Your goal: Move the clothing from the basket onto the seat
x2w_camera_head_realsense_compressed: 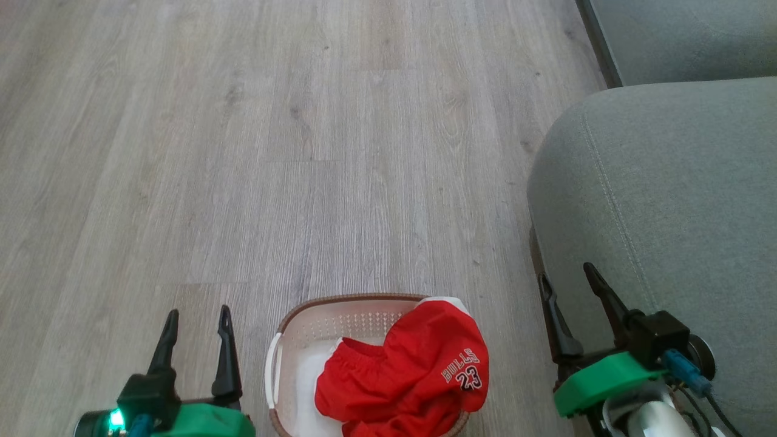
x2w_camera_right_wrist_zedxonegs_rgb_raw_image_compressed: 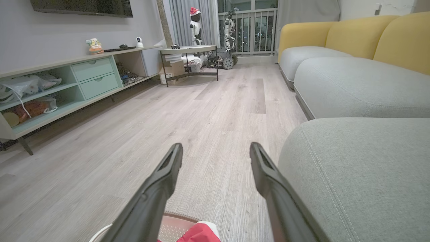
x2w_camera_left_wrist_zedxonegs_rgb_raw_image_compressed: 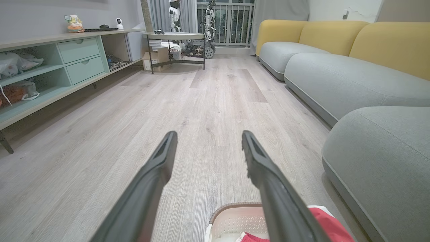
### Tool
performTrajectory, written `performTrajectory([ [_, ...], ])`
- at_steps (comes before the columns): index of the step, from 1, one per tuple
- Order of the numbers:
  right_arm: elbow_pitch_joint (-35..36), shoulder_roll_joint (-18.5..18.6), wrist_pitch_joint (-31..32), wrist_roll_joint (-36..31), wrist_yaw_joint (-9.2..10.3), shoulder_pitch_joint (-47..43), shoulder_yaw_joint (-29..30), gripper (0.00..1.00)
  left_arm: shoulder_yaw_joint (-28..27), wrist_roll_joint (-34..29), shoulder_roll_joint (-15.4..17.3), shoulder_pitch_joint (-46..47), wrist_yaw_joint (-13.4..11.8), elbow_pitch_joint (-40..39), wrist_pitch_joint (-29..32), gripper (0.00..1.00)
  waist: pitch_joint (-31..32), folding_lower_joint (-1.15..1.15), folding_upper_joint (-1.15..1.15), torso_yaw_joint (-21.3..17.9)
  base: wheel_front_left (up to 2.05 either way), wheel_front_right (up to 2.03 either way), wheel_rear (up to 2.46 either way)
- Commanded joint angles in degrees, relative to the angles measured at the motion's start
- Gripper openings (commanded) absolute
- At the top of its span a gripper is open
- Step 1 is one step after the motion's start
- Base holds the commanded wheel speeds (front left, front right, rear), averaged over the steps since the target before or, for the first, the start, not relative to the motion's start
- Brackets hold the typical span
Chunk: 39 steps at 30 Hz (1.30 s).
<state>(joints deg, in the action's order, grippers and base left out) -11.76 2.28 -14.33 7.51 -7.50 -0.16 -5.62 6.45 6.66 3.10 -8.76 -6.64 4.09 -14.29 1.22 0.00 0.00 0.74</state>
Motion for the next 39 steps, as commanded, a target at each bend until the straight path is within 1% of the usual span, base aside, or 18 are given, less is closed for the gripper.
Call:
performTrajectory([
  [1,1.4,0.6,-0.7,-0.6,0.01,3.2,-1.5,1.00,-1.9,-0.5,-0.1,1.5,-0.4,-1.5,-0.7,1.00,-0.1,0.00,0.00,0.0,0.00,0.00,0.00],
  [29,1.2,0.6,-0.7,-0.4,0.01,3.7,-0.6,1.00,-1.8,0.0,-0.2,2.5,0.3,0.2,-0.7,1.00,-1.7,0.00,0.00,0.2,0.00,0.00,0.00],
  [34,2.0,0.6,-0.7,-0.7,0.01,4.6,0.4,1.00,-0.9,-0.5,-0.2,3.8,0.7,0.7,-0.7,1.00,-4.3,0.00,0.00,0.3,0.00,0.00,0.00],
  [39,3.3,0.6,-0.7,-1.5,0.01,6.6,2.3,1.00,1.2,-1.8,-0.2,7.7,2.2,4.0,-0.7,1.00,-9.2,0.00,0.00,0.2,0.00,0.00,0.00],
])
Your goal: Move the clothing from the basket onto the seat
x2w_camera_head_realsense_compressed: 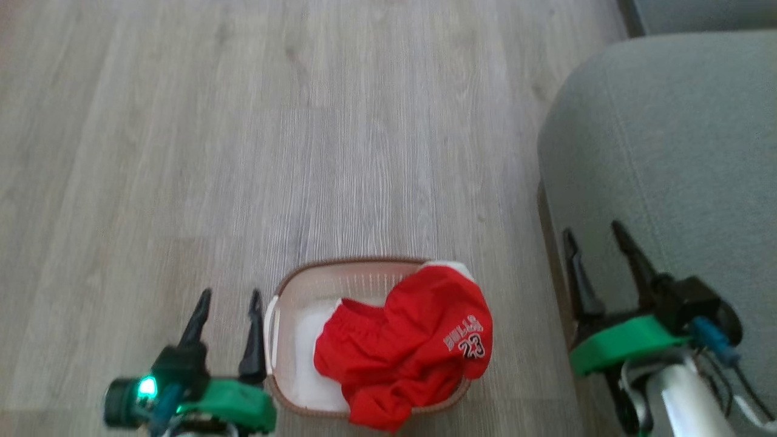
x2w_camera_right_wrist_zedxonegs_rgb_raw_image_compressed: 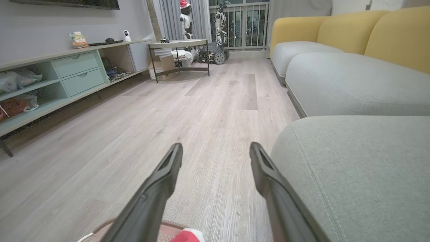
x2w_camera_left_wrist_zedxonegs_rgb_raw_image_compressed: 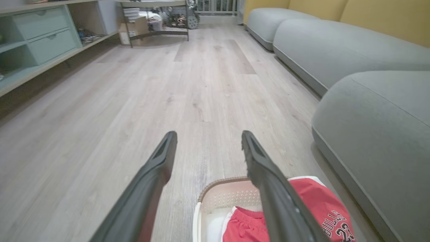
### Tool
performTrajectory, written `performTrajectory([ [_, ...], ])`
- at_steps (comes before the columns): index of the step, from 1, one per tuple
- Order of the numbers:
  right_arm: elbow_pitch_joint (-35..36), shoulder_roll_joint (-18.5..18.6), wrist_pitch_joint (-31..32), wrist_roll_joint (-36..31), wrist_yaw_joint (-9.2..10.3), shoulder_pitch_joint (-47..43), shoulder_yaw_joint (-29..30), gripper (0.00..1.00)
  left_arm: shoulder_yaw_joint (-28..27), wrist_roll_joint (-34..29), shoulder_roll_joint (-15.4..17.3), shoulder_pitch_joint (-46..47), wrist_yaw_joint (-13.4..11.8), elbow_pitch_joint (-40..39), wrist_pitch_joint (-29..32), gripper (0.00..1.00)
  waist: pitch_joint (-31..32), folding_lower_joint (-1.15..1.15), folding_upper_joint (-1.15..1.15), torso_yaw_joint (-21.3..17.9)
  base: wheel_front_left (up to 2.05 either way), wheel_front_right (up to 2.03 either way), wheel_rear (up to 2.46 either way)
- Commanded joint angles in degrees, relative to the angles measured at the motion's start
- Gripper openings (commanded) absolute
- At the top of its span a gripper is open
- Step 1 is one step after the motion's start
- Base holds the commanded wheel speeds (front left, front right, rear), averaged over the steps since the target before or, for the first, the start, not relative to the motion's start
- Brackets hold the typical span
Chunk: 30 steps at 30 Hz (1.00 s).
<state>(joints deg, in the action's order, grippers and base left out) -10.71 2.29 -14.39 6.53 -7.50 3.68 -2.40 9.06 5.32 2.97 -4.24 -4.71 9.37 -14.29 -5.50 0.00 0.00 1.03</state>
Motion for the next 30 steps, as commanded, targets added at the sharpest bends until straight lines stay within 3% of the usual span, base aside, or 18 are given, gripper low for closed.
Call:
performTrajectory([
  [1,2.6,0.6,-0.6,-0.8,0.01,3.3,-0.5,1.00,-0.8,-0.7,-0.1,4.3,0.6,-0.3,-0.7,1.00,-3.8,0.00,0.00,-0.2,0.00,0.00,0.00],
  [9,7.5,0.6,-0.6,-3.1,0.01,8.5,4.5,1.00,5.3,-2.1,-0.1,15.8,3.4,10.7,-0.7,1.00,-15.1,0.00,0.00,-1.5,0.00,0.00,0.00],
  [16,10.9,0.6,-0.6,-4.6,0.01,12.6,8.1,1.00,14.3,-1.2,-0.1,27.0,6.1,23.0,-0.7,1.00,-23.8,0.00,0.00,-3.3,0.00,0.00,0.00],
  [30,16.3,0.6,-0.6,-3.2,0.01,19.3,7.5,1.00,29.2,6.1,-0.1,44.2,6.2,41.0,-0.7,1.00,-36.7,0.00,0.00,-7.1,0.00,0.00,0.00],
])
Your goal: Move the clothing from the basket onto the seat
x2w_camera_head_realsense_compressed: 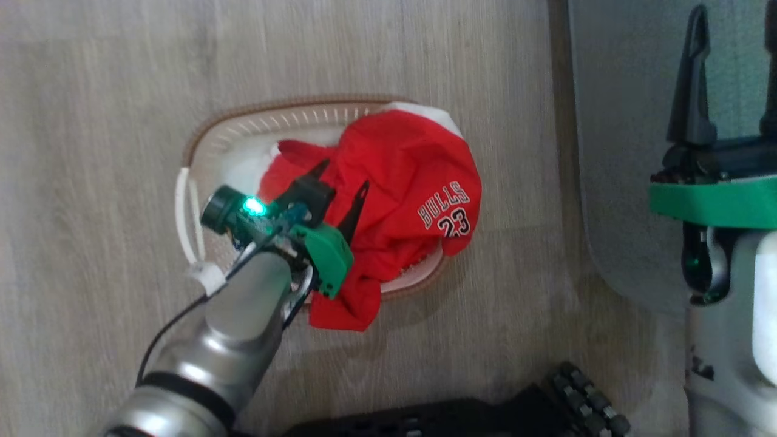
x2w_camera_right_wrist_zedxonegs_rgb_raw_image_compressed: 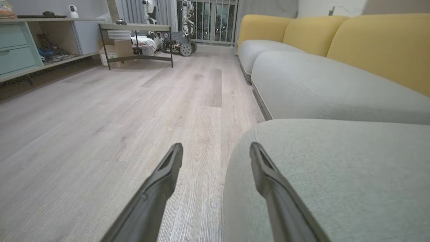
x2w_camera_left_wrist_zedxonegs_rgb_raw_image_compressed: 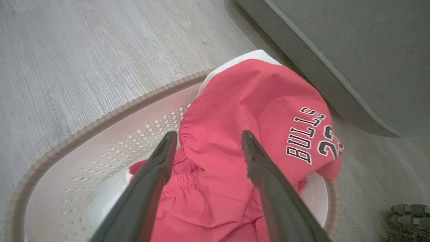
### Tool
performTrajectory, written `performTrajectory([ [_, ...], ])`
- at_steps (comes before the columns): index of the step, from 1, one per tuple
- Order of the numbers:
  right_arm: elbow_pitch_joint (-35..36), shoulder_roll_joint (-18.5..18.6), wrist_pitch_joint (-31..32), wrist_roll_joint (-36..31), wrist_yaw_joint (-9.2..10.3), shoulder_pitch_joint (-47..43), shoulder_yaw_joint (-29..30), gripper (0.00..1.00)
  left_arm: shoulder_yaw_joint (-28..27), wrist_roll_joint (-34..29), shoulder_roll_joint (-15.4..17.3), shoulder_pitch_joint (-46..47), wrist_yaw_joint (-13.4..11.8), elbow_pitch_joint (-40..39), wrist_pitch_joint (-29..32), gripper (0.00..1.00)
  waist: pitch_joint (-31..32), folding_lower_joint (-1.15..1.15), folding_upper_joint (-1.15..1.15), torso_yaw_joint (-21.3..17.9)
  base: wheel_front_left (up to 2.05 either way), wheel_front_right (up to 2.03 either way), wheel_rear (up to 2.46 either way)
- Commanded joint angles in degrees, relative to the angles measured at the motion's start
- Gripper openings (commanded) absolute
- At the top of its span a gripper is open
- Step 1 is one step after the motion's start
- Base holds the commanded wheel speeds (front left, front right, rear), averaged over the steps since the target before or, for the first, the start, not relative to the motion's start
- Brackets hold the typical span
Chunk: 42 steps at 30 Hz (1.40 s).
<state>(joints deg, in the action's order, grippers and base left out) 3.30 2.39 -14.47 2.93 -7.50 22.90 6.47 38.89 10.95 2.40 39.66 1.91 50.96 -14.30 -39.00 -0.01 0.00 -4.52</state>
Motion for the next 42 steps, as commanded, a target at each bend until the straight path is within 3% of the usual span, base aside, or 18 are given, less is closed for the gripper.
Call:
performTrajectory([
  [1,2.6,0.5,-0.5,0.6,0.01,0.5,-1.6,1.00,0.1,1.1,0.5,1.4,-0.4,0.0,-0.7,1.00,-4.0,0.01,0.00,-1.7,0.00,0.00,0.00],
  [12,5.9,0.5,-0.5,1.9,0.01,4.3,-3.3,1.00,9.6,6.2,0.5,10.4,0.7,4.2,-0.7,1.00,-10.5,0.01,0.00,-3.8,0.00,0.00,0.00],
  [24,7.6,0.5,-0.5,3.0,0.01,5.3,-4.2,1.00,15.8,11.0,0.5,16.3,-0.8,9.4,-0.7,1.00,-14.3,0.01,0.00,-6.0,0.00,0.00,0.00],
  [25,7.6,0.5,-0.5,3.0,0.01,5.3,-4.1,1.00,16.4,12.0,0.5,17.0,-0.9,9.9,-0.7,0.79,-14.5,0.01,0.00,-6.1,0.00,0.00,0.00],
  [26,7.6,0.5,-0.5,3.0,0.01,5.3,-4.1,1.00,16.7,12.4,0.5,17.3,-0.9,10.1,-0.7,0.44,-14.6,0.01,0.00,-6.2,0.00,0.00,0.00],
  [27,7.5,0.5,-0.5,3.0,0.01,5.3,-4.1,1.00,17.0,12.8,0.5,17.6,-0.9,10.2,-0.7,0.18,-14.7,0.01,0.00,-6.3,0.00,0.00,0.00],
  [28,7.5,0.5,-0.5,3.0,0.01,5.3,-4.0,1.00,17.3,13.2,0.5,17.9,-0.9,10.2,-0.7,0.00,-14.7,0.01,0.00,-6.3,0.00,0.00,0.00],
  [35,6.1,0.5,-0.5,3.4,0.01,5.2,-3.6,1.00,19.1,15.5,0.5,17.8,-0.5,9.5,-0.7,0.00,-13.1,0.01,0.00,-5.9,0.00,0.00,0.00],
  [42,2.6,0.5,-0.5,3.3,0.01,4.4,-3.6,1.00,18.5,17.3,0.5,15.7,-1.5,7.0,-0.7,0.00,-7.4,0.01,0.00,-4.5,0.00,0.00,0.00],
])
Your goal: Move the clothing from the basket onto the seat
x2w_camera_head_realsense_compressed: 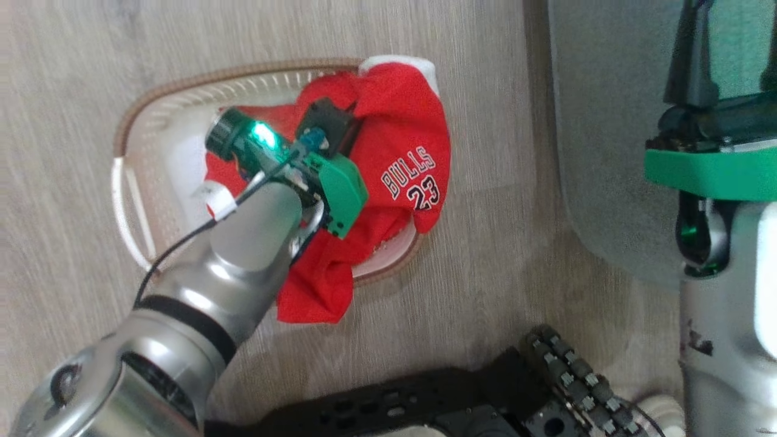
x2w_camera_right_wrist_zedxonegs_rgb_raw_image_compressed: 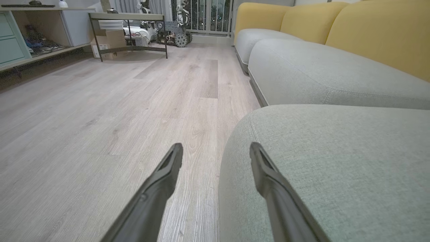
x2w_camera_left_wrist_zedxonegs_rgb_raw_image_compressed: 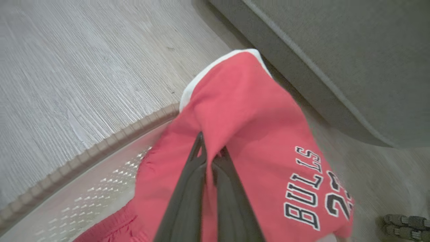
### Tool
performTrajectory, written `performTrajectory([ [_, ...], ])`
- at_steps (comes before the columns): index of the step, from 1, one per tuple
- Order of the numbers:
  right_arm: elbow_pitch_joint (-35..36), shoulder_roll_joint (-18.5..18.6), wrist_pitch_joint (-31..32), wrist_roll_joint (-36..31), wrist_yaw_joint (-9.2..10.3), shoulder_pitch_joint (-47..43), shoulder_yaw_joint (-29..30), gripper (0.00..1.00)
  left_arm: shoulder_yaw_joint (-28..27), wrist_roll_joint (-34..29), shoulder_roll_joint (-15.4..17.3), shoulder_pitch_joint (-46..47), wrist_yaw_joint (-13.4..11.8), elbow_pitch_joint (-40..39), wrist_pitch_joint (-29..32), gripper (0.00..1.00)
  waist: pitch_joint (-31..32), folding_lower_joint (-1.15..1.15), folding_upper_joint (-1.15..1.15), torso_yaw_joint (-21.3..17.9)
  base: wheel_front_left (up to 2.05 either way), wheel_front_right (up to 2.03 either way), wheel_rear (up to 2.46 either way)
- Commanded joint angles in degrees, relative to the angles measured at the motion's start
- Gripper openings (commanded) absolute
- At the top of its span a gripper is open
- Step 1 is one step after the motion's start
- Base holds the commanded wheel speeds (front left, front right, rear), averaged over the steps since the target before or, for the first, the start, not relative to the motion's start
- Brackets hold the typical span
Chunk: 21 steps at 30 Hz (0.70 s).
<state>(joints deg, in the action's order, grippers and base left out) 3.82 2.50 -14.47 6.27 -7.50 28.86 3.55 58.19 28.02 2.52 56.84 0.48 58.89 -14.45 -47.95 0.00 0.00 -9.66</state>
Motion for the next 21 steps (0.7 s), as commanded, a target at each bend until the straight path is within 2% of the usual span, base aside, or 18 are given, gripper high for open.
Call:
performTrajectory([
  [1,1.2,0.4,-0.5,-0.1,0.01,-1.9,-0.9,1.00,-1.0,0.3,0.4,-2.2,-0.1,-1.3,-0.5,0.00,2.9,0.00,0.00,0.8,0.00,0.00,0.00],
  [11,-6.4,0.4,-0.5,-2.2,0.01,-7.6,-2.3,1.00,-5.3,0.9,0.4,-9.8,-0.4,-6.6,-0.5,0.00,17.8,0.00,0.00,3.8,0.00,0.00,0.00],
  [21,-12.4,0.4,-0.5,-3.6,0.01,-16.2,-3.0,1.00,-7.2,0.7,0.4,-15.7,1.4,-9.2,-0.5,0.00,34.1,0.00,0.00,6.7,0.00,0.00,0.00],
])
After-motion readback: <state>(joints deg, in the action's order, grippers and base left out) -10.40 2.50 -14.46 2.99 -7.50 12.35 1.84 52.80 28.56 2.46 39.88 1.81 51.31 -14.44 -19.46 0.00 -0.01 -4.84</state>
